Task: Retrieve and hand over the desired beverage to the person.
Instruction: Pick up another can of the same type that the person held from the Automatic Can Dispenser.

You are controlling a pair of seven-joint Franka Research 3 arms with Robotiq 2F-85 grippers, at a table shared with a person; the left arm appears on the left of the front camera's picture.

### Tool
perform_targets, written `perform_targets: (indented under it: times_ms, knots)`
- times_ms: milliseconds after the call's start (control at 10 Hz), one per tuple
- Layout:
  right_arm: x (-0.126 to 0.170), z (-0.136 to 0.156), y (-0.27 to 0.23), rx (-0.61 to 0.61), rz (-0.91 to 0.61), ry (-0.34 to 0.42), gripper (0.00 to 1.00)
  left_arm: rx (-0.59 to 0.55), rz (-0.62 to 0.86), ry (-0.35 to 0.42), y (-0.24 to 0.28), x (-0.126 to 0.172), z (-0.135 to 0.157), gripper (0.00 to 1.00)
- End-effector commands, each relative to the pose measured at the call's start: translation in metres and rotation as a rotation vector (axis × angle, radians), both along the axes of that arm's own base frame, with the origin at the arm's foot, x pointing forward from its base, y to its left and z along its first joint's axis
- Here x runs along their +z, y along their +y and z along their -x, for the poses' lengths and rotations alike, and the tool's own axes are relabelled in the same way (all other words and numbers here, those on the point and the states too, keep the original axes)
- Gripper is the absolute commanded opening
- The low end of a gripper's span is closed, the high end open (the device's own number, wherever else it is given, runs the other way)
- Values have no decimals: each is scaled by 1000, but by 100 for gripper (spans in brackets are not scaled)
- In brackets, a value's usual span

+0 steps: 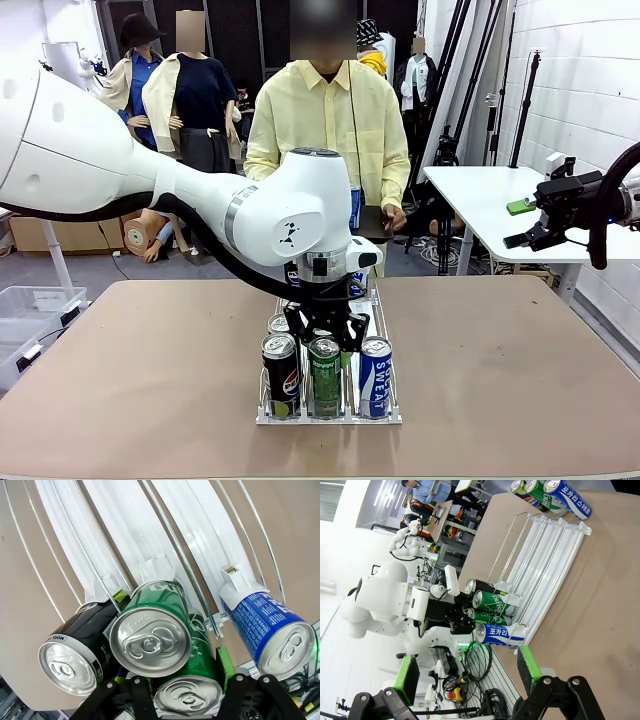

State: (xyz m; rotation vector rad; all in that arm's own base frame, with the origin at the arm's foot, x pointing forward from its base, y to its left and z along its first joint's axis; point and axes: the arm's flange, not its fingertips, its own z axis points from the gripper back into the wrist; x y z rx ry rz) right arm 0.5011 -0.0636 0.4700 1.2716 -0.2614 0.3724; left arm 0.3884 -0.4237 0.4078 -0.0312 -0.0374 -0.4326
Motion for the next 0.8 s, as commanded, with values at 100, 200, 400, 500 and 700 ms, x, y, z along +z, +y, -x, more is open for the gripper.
perform_targets:
  times_ms: [100, 200, 400, 500, 700]
  knots:
    - [1, 1, 0, 2, -3, 1, 100, 0, 0, 0, 0, 0, 0, 30]
    - [1, 1, 0, 2, -3, 1, 100, -11, -5, 2, -6, 12, 2, 30]
    - [1, 1, 0, 2, -3, 1, 100, -11, -9, -10, -9, 43, 5, 30]
    - [1, 1, 0, 2, -3, 1, 100, -19, -9, -21, -11, 60, 7, 30]
    - [1, 1, 0, 2, -3, 1, 100, -29, 2, -45, -13, 101, 10, 30]
